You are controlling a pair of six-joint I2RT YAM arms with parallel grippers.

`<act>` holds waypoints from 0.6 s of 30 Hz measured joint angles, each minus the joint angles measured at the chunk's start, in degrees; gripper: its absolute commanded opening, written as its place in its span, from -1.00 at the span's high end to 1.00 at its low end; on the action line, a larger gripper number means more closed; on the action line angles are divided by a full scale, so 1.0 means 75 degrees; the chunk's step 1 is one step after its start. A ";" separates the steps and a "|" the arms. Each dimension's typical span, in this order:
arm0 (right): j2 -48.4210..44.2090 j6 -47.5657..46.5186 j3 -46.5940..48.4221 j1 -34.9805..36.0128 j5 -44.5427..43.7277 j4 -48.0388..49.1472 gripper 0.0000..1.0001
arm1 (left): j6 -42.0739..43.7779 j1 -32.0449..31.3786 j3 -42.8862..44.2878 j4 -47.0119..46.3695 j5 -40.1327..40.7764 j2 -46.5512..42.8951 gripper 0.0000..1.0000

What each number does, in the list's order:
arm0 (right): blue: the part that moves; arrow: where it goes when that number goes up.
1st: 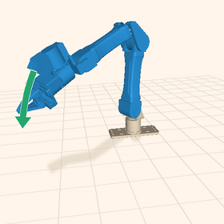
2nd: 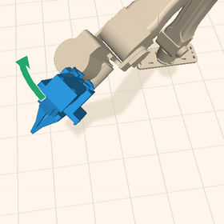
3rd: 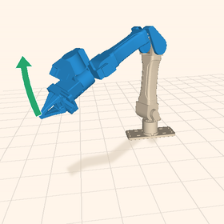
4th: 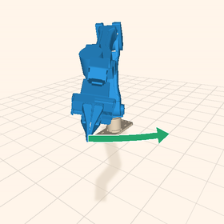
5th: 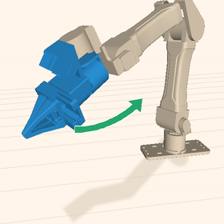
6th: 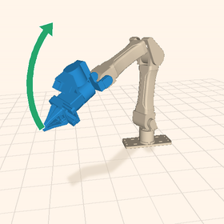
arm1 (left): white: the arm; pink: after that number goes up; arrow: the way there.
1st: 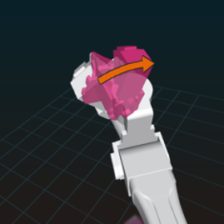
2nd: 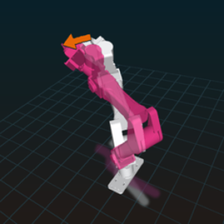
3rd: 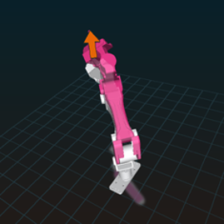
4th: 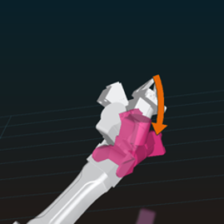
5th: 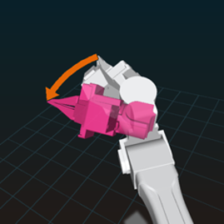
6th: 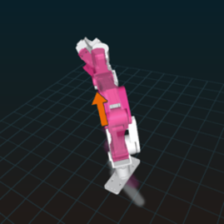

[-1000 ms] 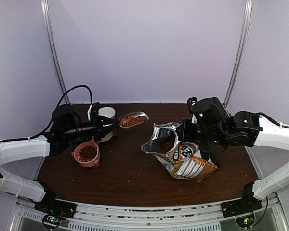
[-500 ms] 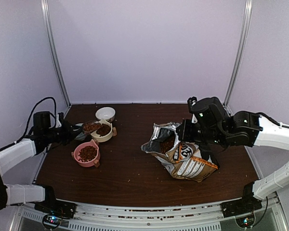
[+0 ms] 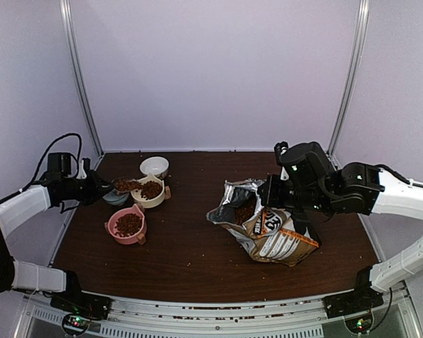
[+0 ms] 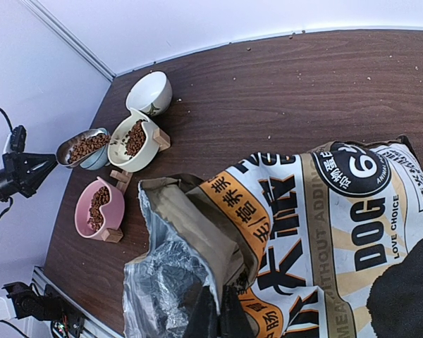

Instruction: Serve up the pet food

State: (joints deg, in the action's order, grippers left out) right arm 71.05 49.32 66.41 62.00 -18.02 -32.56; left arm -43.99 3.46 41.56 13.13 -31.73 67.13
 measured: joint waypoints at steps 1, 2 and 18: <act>0.0000 0.0000 0.0000 0.0000 0.0000 -0.0003 1.00 | 0.0079 0.0000 0.0111 0.0076 0.0012 0.0096 1.00; 0.0000 0.0003 0.0000 0.0000 0.0000 -0.0003 1.00 | 0.0154 0.0000 0.0210 0.0131 0.0026 0.0184 1.00; 0.0000 0.0003 0.0000 0.0000 0.0000 -0.0009 1.00 | 0.1539 0.0012 0.1734 0.1364 0.0361 0.1113 1.00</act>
State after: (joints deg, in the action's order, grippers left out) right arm 71.05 49.34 66.41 62.00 -18.02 -32.62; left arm -32.45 3.55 54.57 23.35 -29.02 75.48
